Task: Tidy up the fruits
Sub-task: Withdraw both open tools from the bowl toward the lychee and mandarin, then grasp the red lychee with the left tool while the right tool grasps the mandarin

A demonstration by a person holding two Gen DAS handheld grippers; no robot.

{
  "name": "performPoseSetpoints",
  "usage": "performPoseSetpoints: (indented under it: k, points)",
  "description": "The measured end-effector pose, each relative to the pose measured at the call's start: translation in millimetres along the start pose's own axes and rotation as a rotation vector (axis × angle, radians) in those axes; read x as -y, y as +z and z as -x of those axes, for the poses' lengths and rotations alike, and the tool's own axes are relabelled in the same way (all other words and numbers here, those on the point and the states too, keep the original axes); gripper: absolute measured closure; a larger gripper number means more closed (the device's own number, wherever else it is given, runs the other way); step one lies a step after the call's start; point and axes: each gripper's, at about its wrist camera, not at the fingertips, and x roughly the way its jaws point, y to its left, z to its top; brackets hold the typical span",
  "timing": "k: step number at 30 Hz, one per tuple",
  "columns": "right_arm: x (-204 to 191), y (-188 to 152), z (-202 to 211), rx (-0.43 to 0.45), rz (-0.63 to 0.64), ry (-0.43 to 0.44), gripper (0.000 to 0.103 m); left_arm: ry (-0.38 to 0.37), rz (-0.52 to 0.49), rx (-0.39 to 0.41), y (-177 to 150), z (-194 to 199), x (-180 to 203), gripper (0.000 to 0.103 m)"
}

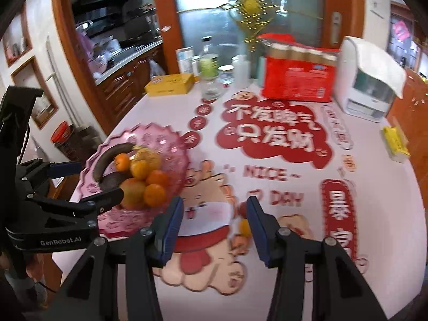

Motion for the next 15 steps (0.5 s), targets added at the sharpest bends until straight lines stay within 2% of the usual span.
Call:
performPoseSetpoints:
  k: [7,11,15]
  points:
    - [49.7,7.3,22.9,0.049,-0.029,-0.077,0.054,-0.02,-0.064,0.023,22.6,-0.5,41.8,0.014]
    - [69.6,5.2,20.0,0.048,-0.04,-0.097,0.054,-0.021,-0.098,0.025,33.7,-10.6,64.1,0.014]
    - [83.0,-3.8,3.3,0.026,-0.042,-0.089,0.054,-0.064,-0.127,0.016,42.0,-30.1,82.7,0.014]
